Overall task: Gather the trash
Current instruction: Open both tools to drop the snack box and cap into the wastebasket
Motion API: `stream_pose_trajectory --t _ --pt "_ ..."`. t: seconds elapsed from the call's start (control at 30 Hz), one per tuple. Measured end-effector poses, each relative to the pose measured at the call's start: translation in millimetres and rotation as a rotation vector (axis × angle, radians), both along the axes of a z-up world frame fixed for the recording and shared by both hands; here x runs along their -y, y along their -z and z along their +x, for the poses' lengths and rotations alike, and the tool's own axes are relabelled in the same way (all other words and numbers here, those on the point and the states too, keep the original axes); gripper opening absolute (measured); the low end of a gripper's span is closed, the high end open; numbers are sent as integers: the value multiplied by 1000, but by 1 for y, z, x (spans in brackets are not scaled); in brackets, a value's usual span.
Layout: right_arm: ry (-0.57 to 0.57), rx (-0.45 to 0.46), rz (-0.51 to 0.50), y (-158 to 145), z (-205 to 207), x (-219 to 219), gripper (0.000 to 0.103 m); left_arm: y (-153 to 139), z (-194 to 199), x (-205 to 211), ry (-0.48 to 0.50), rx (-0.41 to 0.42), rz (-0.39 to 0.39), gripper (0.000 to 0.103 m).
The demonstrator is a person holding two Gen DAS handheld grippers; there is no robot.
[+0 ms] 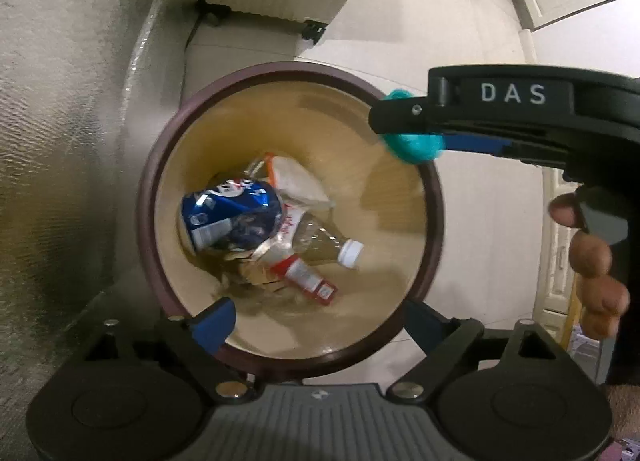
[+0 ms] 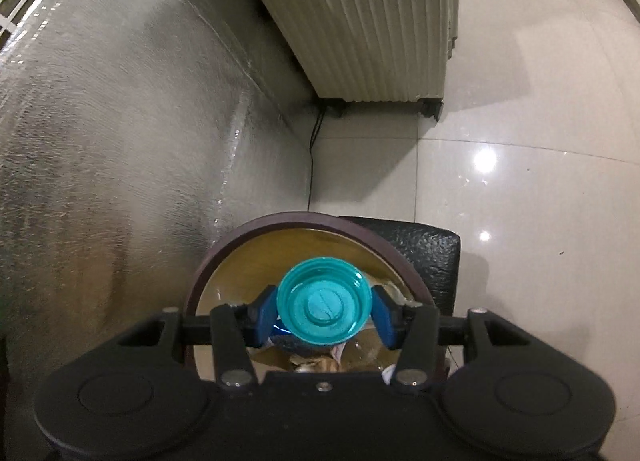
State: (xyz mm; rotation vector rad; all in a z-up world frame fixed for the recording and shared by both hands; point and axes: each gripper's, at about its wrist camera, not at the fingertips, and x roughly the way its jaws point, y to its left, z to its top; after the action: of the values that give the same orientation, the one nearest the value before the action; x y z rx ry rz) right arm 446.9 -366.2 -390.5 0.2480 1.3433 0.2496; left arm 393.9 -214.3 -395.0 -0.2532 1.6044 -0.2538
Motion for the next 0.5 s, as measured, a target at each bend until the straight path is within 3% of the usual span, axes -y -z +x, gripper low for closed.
stream_pose_trajectory --t 0.07,0.17,0.5 --pt "12 6 -3 1 -4 1 79 -1 1 -3 -2 -1 11 96" --pt "14 -3 -13 -1 -11 1 80 -8 2 -6 -4 1 21 103" --pt "8 21 -34 -36 -37 14 90 -33 3 -4 6 52 42 103"
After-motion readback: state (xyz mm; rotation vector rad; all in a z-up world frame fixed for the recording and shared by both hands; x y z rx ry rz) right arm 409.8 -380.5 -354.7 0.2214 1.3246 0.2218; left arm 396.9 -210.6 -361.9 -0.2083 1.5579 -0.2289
